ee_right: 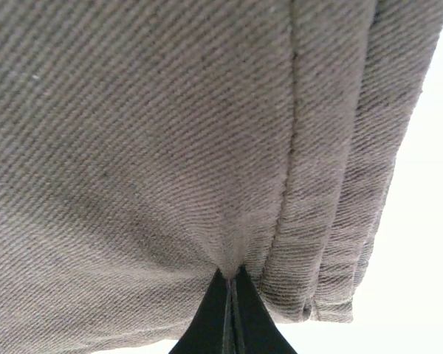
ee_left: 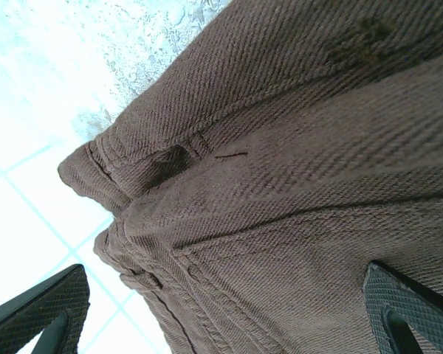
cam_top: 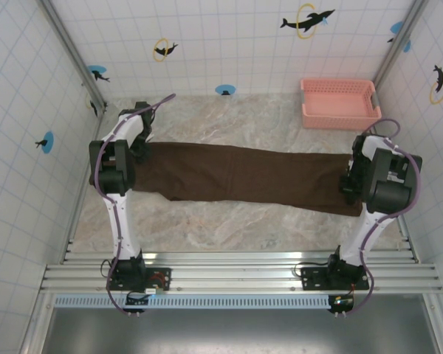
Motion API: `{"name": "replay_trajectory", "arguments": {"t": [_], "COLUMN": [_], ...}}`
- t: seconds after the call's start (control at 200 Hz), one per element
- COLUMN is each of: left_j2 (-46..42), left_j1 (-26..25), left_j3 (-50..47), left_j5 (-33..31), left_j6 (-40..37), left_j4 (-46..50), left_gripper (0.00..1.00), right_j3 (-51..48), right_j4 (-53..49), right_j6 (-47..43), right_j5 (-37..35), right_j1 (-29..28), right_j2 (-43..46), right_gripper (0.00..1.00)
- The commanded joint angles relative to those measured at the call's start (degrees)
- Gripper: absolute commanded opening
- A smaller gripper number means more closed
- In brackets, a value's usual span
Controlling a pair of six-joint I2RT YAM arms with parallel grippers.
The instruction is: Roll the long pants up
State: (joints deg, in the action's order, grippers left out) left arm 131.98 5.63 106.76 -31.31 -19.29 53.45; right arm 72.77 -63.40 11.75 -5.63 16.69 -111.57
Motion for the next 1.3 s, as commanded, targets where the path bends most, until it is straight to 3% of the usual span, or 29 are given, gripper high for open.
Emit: {"name": "replay_trajectory", "arguments": {"t": [0.0,0.2,0.415,0.726,0.751,0.796,0.881,1.031,1.141,1.296], "left_j2": [1.17,1.31,1.52,1.17,1.13,0.93,0.45,-0.10,2.33,6.38], "left_j1": [0.35,0.28,0.26,0.26,0.31,0.28,0.35,0.74,0.90,0.94], "left_j3": [1.56,1.43,2.05,1.96,2.05,2.05,2.21,3.63,8.22,9.62], "left_j5": [0.63,0.39,0.58,1.82,1.85,1.62,0.29,-0.94,0.97,1.59], "left_j6": [0.39,0.22,0.13,-0.14,-0.14,-0.09,-0.26,-0.68,-0.25,1.02], "left_j4": [0.96,0.97,0.87,1.11,1.22,1.25,0.83,-1.62,-0.29,0.32], "left_gripper": [0.97,0.97,0.97,0.97,0.97,0.97,0.97,0.97,0.90,0.91], "right_j3": [2.01,3.56,-2.66,-6.39,-6.33,-6.28,-4.99,-1.17,-0.17,-0.39], "right_j4": [-2.29,-7.78,-9.71,-8.80,-9.01,-8.92,-8.55,-8.72,-8.55,-8.30], "right_j6": [-0.26,-1.55,-1.30,0.80,0.89,0.91,1.23,1.02,0.82,1.54], "right_j5": [-1.86,-2.15,-1.87,-0.57,-0.59,-0.80,-0.92,-0.18,-0.70,-1.44], "right_j1": [0.01,0.01,0.23,-0.35,-0.47,-0.67,-1.18,-1.81,-2.26,-2.23], "right_j2": [5.11,10.68,16.31,14.22,13.56,12.76,12.90,11.99,11.03,11.21], "right_gripper": [0.00,0.00,0.00,0.00,0.07,0.29,0.46,0.49,0.50,0.62]}}
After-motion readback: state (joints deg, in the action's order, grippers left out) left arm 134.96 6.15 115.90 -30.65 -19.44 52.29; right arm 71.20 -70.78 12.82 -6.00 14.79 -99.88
